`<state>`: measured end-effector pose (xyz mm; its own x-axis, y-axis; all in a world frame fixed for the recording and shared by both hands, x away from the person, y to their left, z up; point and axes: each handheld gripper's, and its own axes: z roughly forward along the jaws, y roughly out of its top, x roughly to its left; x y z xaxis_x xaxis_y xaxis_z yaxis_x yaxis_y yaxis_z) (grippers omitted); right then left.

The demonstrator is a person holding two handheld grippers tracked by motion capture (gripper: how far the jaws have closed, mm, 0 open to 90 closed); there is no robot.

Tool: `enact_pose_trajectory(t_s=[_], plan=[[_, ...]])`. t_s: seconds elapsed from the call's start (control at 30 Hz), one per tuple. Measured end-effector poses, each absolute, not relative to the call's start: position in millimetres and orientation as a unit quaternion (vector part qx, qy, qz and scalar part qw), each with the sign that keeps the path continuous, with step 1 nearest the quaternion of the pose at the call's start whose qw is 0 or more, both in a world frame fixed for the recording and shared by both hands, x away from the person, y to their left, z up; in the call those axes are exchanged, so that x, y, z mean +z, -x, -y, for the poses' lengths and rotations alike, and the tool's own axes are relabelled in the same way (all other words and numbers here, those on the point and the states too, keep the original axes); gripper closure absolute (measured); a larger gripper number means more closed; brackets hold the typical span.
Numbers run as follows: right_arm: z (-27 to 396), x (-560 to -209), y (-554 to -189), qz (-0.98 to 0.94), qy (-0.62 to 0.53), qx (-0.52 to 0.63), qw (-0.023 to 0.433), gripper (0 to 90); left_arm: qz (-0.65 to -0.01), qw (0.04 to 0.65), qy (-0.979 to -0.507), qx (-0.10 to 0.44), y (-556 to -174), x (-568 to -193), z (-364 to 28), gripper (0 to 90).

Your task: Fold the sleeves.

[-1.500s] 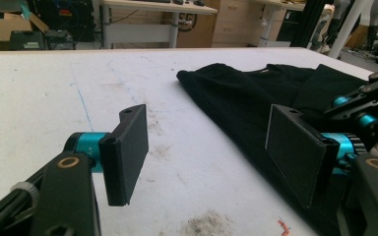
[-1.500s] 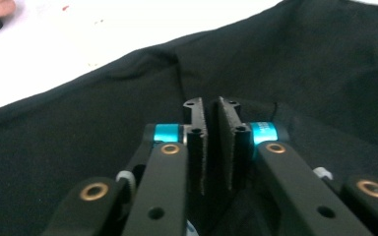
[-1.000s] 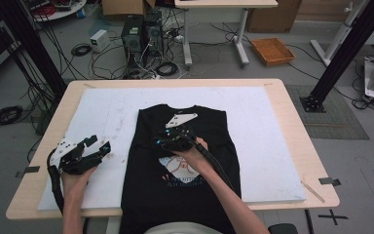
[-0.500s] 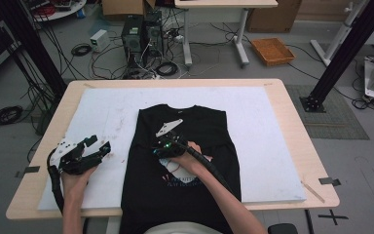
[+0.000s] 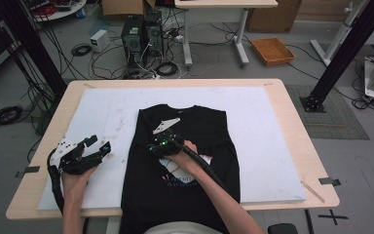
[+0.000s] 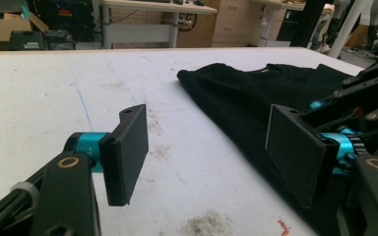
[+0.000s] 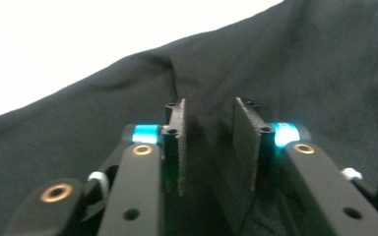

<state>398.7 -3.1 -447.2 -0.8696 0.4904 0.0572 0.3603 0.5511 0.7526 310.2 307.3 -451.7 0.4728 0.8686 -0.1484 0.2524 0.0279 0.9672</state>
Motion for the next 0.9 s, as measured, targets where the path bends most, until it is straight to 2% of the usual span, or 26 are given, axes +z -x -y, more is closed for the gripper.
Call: enact_pose_trajectory(t_s=[0.07, 0.1, 0.13, 0.33, 0.4, 0.47, 0.5, 0.53, 0.7, 0.77, 0.8, 0.9], plan=[[6, -444, -399, -0.873, -0.246, 0.413, 0.081, 84.1, -0.436, 0.569, -0.643, 0.271, -310, -452, -307, 32.6], [6, -444, -399, -0.873, -0.246, 0.413, 0.081, 84.1, -0.436, 0.569, -0.643, 0.271, -310, -452, -307, 32.6], [9, -438, -398, -0.864, -0.250, 0.430, 0.083, 88.0, -0.436, 0.569, -0.642, 0.271, -310, -452, -307, 32.7], [20, -425, -390, -0.836, -0.246, 0.479, 0.105, 88.1, -0.436, 0.569, -0.643, 0.272, -310, -452, -307, 32.6], [18, -431, -391, -0.848, -0.242, 0.461, 0.102, 81.8, -0.436, 0.568, -0.643, 0.272, -310, -452, -307, 32.7], [15, -439, -394, -0.859, -0.244, 0.442, 0.089, 66.6, -0.437, 0.570, -0.641, 0.271, -310, -452, -307, 32.7], [15, -439, -394, -0.859, -0.244, 0.442, 0.089, 66.6, -0.437, 0.570, -0.641, 0.271, -310, -452, -307, 32.6], [14, -442, -395, -0.861, -0.249, 0.434, 0.087, 62.8, -0.437, 0.570, -0.641, 0.271, -310, -452, -307, 32.7], [18, -438, -393, -0.855, -0.252, 0.442, 0.095, 62.6, -0.436, 0.570, -0.641, 0.271, -310, -452, -307, 32.6], [25, -431, -391, -0.851, -0.256, 0.448, 0.101, 57.0, -0.435, 0.570, -0.642, 0.271, -310, -452, -307, 32.6], [25, -431, -391, -0.851, -0.256, 0.448, 0.101, 57.0, -0.436, 0.570, -0.641, 0.271, -310, -452, -307, 32.6], [43, -425, -393, -0.850, -0.261, 0.450, 0.079, 39.8, -0.436, 0.570, -0.641, 0.271, -310, -452, -307, 32.6]])
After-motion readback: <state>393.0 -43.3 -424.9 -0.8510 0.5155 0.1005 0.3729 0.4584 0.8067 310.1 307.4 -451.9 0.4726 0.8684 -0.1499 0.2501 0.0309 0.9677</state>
